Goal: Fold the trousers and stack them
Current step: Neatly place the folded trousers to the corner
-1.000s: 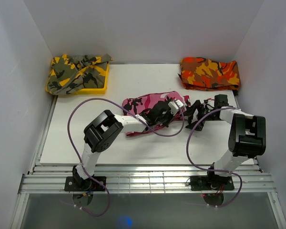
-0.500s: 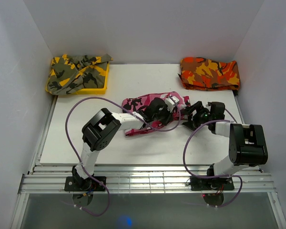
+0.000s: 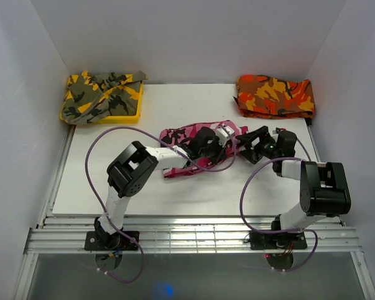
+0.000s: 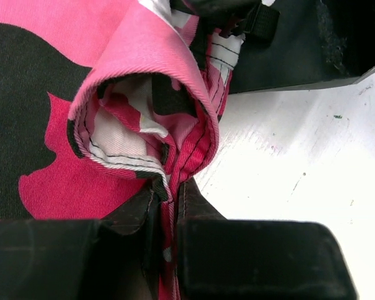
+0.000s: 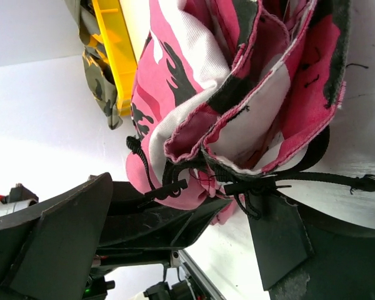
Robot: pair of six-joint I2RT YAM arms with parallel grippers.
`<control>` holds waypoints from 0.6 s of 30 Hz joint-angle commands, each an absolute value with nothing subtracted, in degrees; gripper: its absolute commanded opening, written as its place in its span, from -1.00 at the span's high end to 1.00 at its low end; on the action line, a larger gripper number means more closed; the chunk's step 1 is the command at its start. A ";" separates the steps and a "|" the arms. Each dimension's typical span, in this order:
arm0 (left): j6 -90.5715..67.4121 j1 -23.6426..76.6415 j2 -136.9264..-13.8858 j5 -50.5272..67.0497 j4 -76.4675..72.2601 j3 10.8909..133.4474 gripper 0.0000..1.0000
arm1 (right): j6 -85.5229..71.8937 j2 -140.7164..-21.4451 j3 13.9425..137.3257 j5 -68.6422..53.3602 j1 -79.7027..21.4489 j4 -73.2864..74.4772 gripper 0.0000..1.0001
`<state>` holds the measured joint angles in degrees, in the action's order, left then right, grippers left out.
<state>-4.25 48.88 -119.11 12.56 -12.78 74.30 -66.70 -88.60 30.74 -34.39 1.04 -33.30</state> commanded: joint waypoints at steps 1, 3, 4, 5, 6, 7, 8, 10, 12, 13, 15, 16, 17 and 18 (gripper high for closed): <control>-0.98 49.74 -115.66 13.63 -10.81 74.62 1.00 | -68.03 -89.38 33.22 -33.13 0.97 -35.09 -0.80; 2.89 50.80 -115.93 12.04 -10.72 74.62 1.00 | -67.33 -89.56 34.18 -32.44 0.88 -33.41 -0.80; 4.12 51.24 -115.84 11.61 -10.72 74.53 1.00 | -66.98 -89.56 34.54 -32.17 0.88 -32.53 -0.80; 6.83 51.68 -115.84 11.17 -10.81 74.44 1.00 | -66.54 -89.65 34.98 -31.99 0.88 -30.26 -0.80; 7.90 52.20 -115.93 10.81 -10.72 74.44 1.00 | -66.27 -90.61 35.59 -32.51 0.88 -28.84 -0.80; 8.87 52.38 -115.75 10.90 -10.81 74.18 1.00 | -66.18 -91.40 36.99 -33.74 0.88 -27.96 -0.80; 9.92 52.47 -115.84 11.51 -10.81 74.09 1.00 | -66.18 -92.45 37.96 -35.40 0.88 -26.21 -0.80; 13.09 52.82 -115.84 11.96 -10.55 73.74 1.00 | -64.87 -95.97 41.37 -39.89 0.88 -22.87 -0.80; 15.19 52.91 -115.75 11.61 -10.63 73.21 1.00 | -63.81 -97.38 42.45 -42.00 0.88 -20.41 -0.80; 15.55 52.91 -115.75 11.17 -10.55 73.13 1.00 | -62.94 -97.12 42.71 -41.92 0.88 -19.43 -0.80; 16.43 53.00 -115.84 10.29 -10.72 72.95 1.00 | -58.20 -96.16 44.64 -40.18 0.79 -10.53 -0.80; 17.22 52.91 -115.84 9.50 -10.98 72.86 1.00 | -56.70 -96.24 45.61 -40.43 0.79 -7.85 -0.80; 17.49 52.91 -115.84 9.32 -11.25 72.60 1.00 | -54.34 -96.15 46.22 -40.69 0.88 -6.17 -0.80; 17.75 52.91 -115.84 9.06 -11.60 72.60 1.00 | -53.45 -95.11 46.32 -39.82 0.97 -4.76 -0.80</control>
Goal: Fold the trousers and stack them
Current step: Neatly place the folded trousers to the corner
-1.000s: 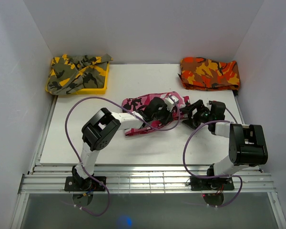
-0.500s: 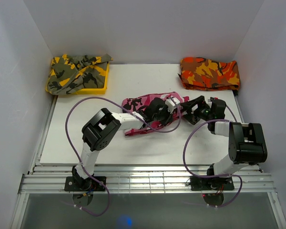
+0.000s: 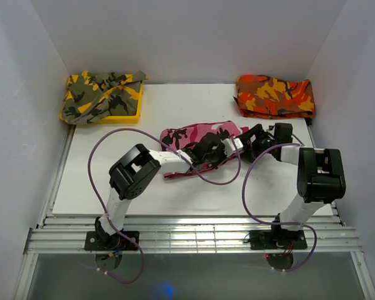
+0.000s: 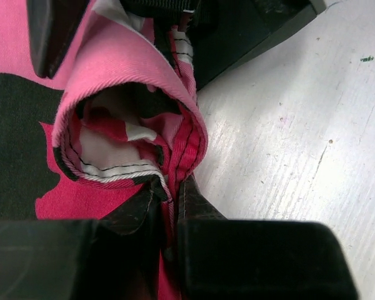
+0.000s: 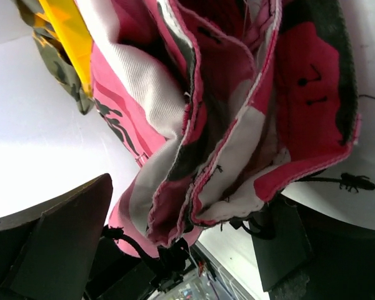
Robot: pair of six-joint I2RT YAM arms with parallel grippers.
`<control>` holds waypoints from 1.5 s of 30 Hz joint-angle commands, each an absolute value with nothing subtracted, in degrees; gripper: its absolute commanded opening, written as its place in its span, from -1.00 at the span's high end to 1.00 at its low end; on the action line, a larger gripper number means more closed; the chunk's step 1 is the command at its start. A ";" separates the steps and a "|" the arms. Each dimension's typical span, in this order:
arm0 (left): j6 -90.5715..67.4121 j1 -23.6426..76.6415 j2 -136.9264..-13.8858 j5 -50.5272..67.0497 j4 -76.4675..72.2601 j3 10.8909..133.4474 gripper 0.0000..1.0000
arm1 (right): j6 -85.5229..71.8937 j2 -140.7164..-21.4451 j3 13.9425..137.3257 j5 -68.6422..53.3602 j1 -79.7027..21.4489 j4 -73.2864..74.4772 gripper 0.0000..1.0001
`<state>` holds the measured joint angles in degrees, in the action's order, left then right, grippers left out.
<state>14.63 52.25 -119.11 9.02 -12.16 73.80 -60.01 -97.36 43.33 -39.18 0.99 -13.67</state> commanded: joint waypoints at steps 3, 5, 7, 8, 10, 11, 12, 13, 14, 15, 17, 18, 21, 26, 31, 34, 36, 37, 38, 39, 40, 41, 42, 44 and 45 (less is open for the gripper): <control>18.81 52.91 -115.75 8.96 -12.21 72.42 1.00 | -52.73 -93.96 45.44 -38.76 0.97 -3.16 -0.80; 19.33 52.91 -115.66 8.09 -12.74 72.33 1.00 | -51.08 -94.39 46.31 -38.59 0.88 3.04 -0.80; 20.04 52.91 -116.01 7.21 -12.83 72.77 1.00 | -47.30 -93.43 46.76 -36.66 0.88 7.18 -0.80; 21.00 52.91 -116.02 6.95 -12.92 72.69 1.00 | -46.24 -93.17 46.93 -35.78 0.88 8.69 -0.80; 21.71 52.91 -116.02 6.94 -13.88 72.25 1.00 | -45.09 -93.25 47.90 -34.37 0.88 9.84 -0.80; 22.23 52.91 -116.02 6.68 -14.23 71.99 1.00 | -45.26 -93.43 48.25 -33.76 0.88 9.50 -0.80; 22.50 53.08 -115.93 6.42 -15.02 71.90 1.00 | -45.61 -94.12 48.51 -33.23 0.88 9.23 -0.80; 22.50 53.09 -115.93 6.33 -15.03 72.07 1.00 | -46.83 -94.57 48.78 -33.22 0.88 8.62 -0.80; 22.50 53.09 -115.84 6.33 -15.03 72.07 1.00 | -47.37 -95.09 48.87 -33.40 0.88 7.83 -0.80; 22.76 53.17 -115.75 6.24 -15.20 72.07 1.00 | -47.72 -96.05 48.95 -33.40 0.88 6.87 -0.80; 23.29 53.35 -115.49 6.33 -15.55 71.81 1.00 | -47.81 -96.07 48.52 -32.96 0.88 4.58 -0.80; 24.25 53.44 -115.49 6.68 -15.64 71.72 1.00 | -47.81 -95.89 48.17 -33.74 0.88 0.92 -0.80; 24.78 53.70 -115.84 6.77 -15.64 71.54 1.00 | -48.95 -95.19 47.29 -34.71 0.88 -4.38 -0.80; 23.82 53.70 -116.02 7.03 -15.64 72.24 1.00 | -45.62 -96.41 49.30 -32.09 -1.13 -0.09 -0.80; 22.42 53.70 -115.93 6.77 -15.82 73.56 1.00 | -47.90 -96.85 46.23 -32.60 -1.76 -1.58 -0.80; 21.27 53.70 -115.75 6.15 -15.73 73.83 1.00 | -46.68 -96.86 46.75 -32.26 -1.93 -0.53 -0.80; 20.92 53.79 -114.88 8.42 -15.73 73.48 1.00 | -45.88 -96.68 47.19 -31.38 -1.93 -1.58 -0.80; 20.74 53.79 -114.61 9.05 -15.73 72.78 1.00 | -45.27 -96.94 48.15 -31.12 -1.93 -1.84 -0.84; 20.66 53.96 -114.09 9.40 -15.73 72.43 1.00 | -45.18 -97.73 48.43 -31.37 -1.93 -2.89 -0.93; 21.00 54.23 -113.82 10.01 -15.73 71.99 1.00 | -45.26 -98.17 48.69 -32.07 -2.02 -5.68 -0.82; 21.09 54.40 -113.47 10.11 -15.82 71.03 1.00 | -45.26 -98.61 49.13 -32.25 -2.20 -7.45 -0.70; 21.09 54.40 -112.86 10.28 -15.82 70.58 1.00 | -44.65 -99.22 49.30 -32.34 -2.37 -9.38 -0.57; 21.09 54.49 -112.50 10.72 -15.82 70.05 1.00 | -44.39 -99.49 49.65 -31.82 -2.55 -11.93 -0.41; 21.27 54.58 -111.71 11.07 -15.82 68.65 1.00 | -44.30 -100.45 50.70 -32.17 -3.16 -14.06 -0.38; 21.27 54.58 -111.01 11.16 -15.82 68.29 1.00 | -44.30 -100.63 51.23 -31.38 -3.43 -13.80 -0.40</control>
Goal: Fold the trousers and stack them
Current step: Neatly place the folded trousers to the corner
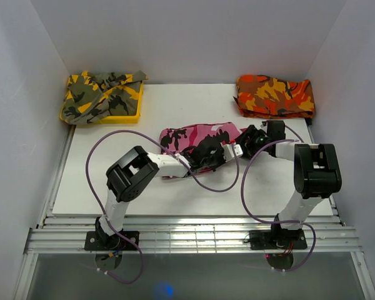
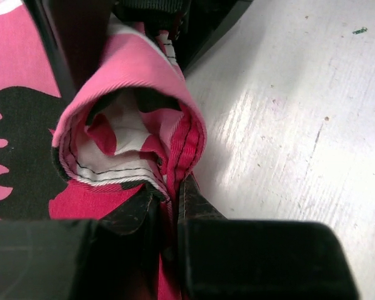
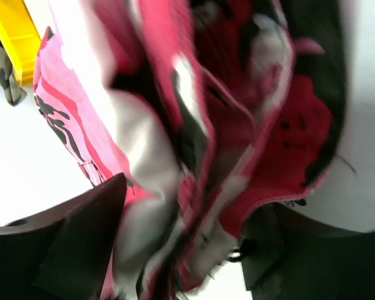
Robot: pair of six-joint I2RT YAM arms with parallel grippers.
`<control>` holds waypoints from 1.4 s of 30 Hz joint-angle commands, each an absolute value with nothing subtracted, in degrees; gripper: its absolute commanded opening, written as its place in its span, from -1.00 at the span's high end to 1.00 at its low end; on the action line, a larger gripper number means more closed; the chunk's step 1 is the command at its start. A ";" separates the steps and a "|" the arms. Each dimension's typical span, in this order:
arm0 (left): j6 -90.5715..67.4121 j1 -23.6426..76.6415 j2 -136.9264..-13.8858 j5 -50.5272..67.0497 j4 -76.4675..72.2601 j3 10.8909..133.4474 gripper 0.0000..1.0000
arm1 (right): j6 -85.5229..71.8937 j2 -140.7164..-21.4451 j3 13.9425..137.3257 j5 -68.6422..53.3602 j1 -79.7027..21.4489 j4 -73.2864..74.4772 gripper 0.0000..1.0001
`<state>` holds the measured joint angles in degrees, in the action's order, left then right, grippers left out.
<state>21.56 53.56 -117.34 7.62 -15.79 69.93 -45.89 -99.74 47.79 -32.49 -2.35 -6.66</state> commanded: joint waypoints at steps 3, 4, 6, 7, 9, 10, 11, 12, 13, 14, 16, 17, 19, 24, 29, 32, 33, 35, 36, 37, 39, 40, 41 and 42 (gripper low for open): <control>21.27 54.58 -110.30 11.16 -15.56 67.06 1.00 | -46.57 -101.16 49.49 -31.11 -4.66 -15.63 -0.01; 21.18 54.58 -110.13 10.64 -15.38 66.97 1.00 | -46.49 -101.25 49.40 -31.03 -5.01 -16.51 0.29; 19.61 54.58 -109.87 9.06 -13.19 67.76 0.59 | -45.27 -101.78 50.70 -32.86 -5.19 -16.87 0.84; 18.56 54.49 -109.08 7.31 -12.14 67.94 0.40 | -45.00 -101.86 51.58 -33.57 -5.01 -16.70 0.84; 15.65 53.18 -106.89 8.34 -9.85 66.98 0.03 | -44.30 -101.95 56.04 -38.72 -4.83 -17.93 0.84; 14.43 52.65 -103.57 9.05 -8.71 66.62 -0.04 | -42.03 -102.21 58.77 -40.24 -4.92 -17.23 0.84; 11.72 51.25 -101.71 10.79 -6.26 66.10 -0.11 | -40.18 -102.39 61.50 -41.73 -5.10 -15.14 0.84; 10.47 50.54 -99.86 11.59 -4.76 65.40 -0.11 | -37.73 -102.22 67.00 -42.53 -5.18 -13.55 0.84; 8.98 49.84 -96.10 12.30 -2.83 65.22 -0.12 | -32.48 -101.96 69.76 -42.54 -5.45 -11.88 0.84; 6.35 48.53 -94.24 13.09 1.10 65.04 -0.13 | -30.08 -102.04 72.40 -42.37 -5.62 -8.65 0.84; 3.97 47.12 -90.55 13.53 4.99 63.55 -0.21 | -26.13 -103.09 78.36 -41.93 -5.62 -6.95 0.85; 3.17 46.15 -87.05 13.54 7.97 62.94 -0.28 | -25.06 -103.70 80.31 -41.75 -5.62 -6.60 0.84; 2.90 45.79 -83.78 11.96 10.62 60.40 -0.59 | -21.73 -107.20 87.66 -41.40 -5.54 -3.53 0.84; 1.33 42.28 -78.66 10.54 14.14 57.13 -0.96 | -18.55 -113.19 99.21 -39.73 -5.80 -3.60 0.84; -1.32 41.13 -77.70 10.72 15.82 54.68 -0.96 | -17.93 -118.12 108.27 -36.49 -5.54 -5.88 0.84; -1.58 40.70 -76.73 10.99 15.56 53.53 -0.96 | -21.53 -120.67 114.05 -35.60 -4.22 -7.03 0.85; -1.50 40.61 -76.64 11.07 15.38 53.35 -0.96 | -21.45 -120.93 115.04 -35.25 -4.04 -7.03 0.84; -1.15 40.43 -76.46 11.07 15.56 53.09 -0.96 | -21.71 -120.85 116.45 -34.55 -3.69 -7.99 0.85; -1.14 40.34 -76.55 11.25 15.73 53.09 -0.96 | -22.06 -121.02 118.46 -34.63 -3.26 -8.00 0.84; -1.14 40.34 -76.73 11.25 15.91 53.00 -0.96 | -22.84 -121.37 119.43 -34.72 -3.16 -7.82 0.85; -1.14 40.34 -76.82 11.60 15.91 52.74 -0.96 | -23.55 -121.46 120.76 -34.72 -2.90 -8.43 0.84; -1.14 40.34 -76.90 11.60 15.73 52.73 -0.96 | -23.64 -121.55 121.63 -34.63 -2.90 -8.70 0.84; -1.23 40.34 -76.99 11.60 15.73 52.82 -0.96 | -23.73 -121.55 122.08 -33.32 -2.90 -8.70 0.85; -1.32 40.34 -77.08 11.43 15.82 52.74 -0.96 | -23.99 -121.38 122.25 -32.53 -2.64 -9.14 0.85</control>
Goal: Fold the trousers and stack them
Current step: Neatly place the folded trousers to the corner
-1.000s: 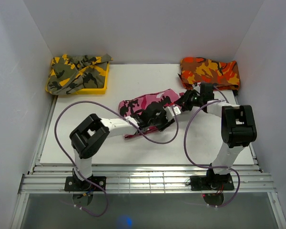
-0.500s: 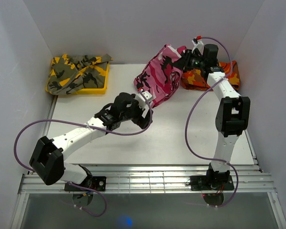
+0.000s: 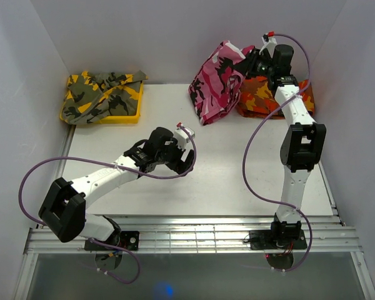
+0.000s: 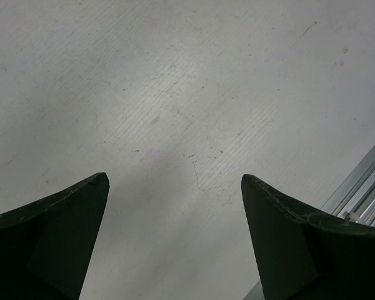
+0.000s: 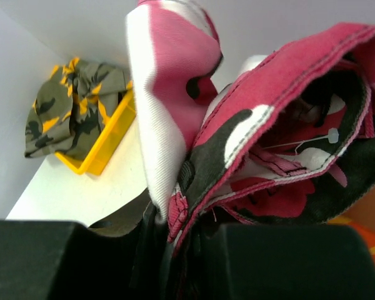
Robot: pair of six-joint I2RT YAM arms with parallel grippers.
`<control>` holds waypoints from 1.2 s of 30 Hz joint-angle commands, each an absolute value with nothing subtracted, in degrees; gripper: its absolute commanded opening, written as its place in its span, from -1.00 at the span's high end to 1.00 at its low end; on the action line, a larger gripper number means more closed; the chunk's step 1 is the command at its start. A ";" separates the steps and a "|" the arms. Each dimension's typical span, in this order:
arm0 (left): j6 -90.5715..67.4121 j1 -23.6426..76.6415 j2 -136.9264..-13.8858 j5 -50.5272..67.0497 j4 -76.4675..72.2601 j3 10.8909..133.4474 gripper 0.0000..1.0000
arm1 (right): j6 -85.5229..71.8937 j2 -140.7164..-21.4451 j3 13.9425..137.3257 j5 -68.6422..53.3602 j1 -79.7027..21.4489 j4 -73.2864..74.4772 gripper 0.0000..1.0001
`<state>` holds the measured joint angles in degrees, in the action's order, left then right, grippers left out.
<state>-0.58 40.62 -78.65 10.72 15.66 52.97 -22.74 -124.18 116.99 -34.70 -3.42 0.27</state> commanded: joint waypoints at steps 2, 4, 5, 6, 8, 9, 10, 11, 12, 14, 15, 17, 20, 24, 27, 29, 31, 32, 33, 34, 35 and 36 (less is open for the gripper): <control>-1.32 40.34 -77.25 11.25 16.08 52.82 -0.96 | -24.87 -121.03 122.61 -30.86 -2.37 -10.19 0.85; -1.41 40.34 -77.26 10.99 16.08 52.74 -0.96 | -26.27 -120.50 122.78 -29.89 -1.76 -12.21 0.85; -1.41 40.34 -77.26 10.90 16.17 52.65 -0.96 | -27.67 -120.50 123.13 -29.27 -1.58 -12.74 0.85; -1.32 40.34 -77.26 10.72 16.17 52.65 -0.96 | -28.12 -120.50 123.66 -29.09 -1.15 -12.83 0.84; -1.41 40.34 -77.17 10.81 16.17 52.47 -0.96 | -29.00 -120.41 124.88 -28.92 -0.88 -12.83 0.85; -1.32 40.34 -77.17 10.72 16.17 52.38 -0.96 | -29.26 -120.41 125.07 -28.74 -0.79 -12.83 0.84; -1.41 40.34 -77.17 10.72 16.26 52.30 -0.96 | -29.88 -120.32 125.24 -28.57 -0.79 -13.35 0.84; -1.32 40.25 -77.17 10.72 16.17 52.12 -0.96 | -30.49 -120.32 125.85 -28.39 -0.79 -13.53 0.85; -1.41 40.34 -77.25 10.64 16.17 52.03 -0.96 | -31.11 -120.41 126.38 -27.95 -0.18 -13.36 0.85; -1.58 40.34 -77.26 10.55 16.17 52.03 -0.96 | -31.55 -120.59 127.44 -27.25 1.32 -13.53 0.85; -1.58 40.34 -77.34 10.55 16.17 52.12 -0.96 | -31.64 -120.67 127.96 -27.07 1.84 -13.62 0.85; -1.58 40.34 -77.17 10.72 16.26 52.12 -0.96 | -31.99 -121.20 128.84 -26.89 2.46 -13.71 0.85; -1.41 40.34 -77.26 10.72 16.43 52.12 -0.96 | -32.08 -121.64 129.64 -26.89 3.95 -14.32 0.85; -1.32 40.34 -77.26 10.72 16.61 52.03 -0.96 | -32.43 -122.17 129.90 -27.16 6.15 -14.51 0.85; -1.23 40.25 -77.69 10.63 16.87 52.21 -0.96 | -31.99 -121.82 129.03 -27.07 7.29 -14.50 0.85; -1.14 40.25 -77.96 10.55 17.05 52.38 -0.96 | -31.12 -121.90 128.76 -27.51 7.82 -13.72 0.84; -0.88 40.34 -78.57 10.55 17.23 52.65 -0.96 | -30.94 -122.08 128.41 -28.21 8.70 -11.62 0.85; -0.88 40.34 -78.84 10.55 17.23 52.73 -0.96 | -30.94 -121.99 126.41 -29.69 8.88 -11.25 0.85; -0.88 40.34 -79.36 10.63 17.31 52.82 -0.96 | -30.33 -121.64 125.17 -30.40 9.14 -10.81 0.85; -0.88 40.25 -79.45 10.63 17.58 52.91 -0.96 | -29.37 -121.47 124.03 -30.67 9.31 -8.98 0.85; -0.88 40.34 -79.63 10.81 17.58 53.08 -0.96 | -28.14 -121.29 121.75 -30.06 9.40 -8.01 0.85; -0.88 40.25 -79.63 10.90 17.75 53.17 -0.96 | -25.51 -120.94 120.51 -29.88 9.67 -7.74 0.85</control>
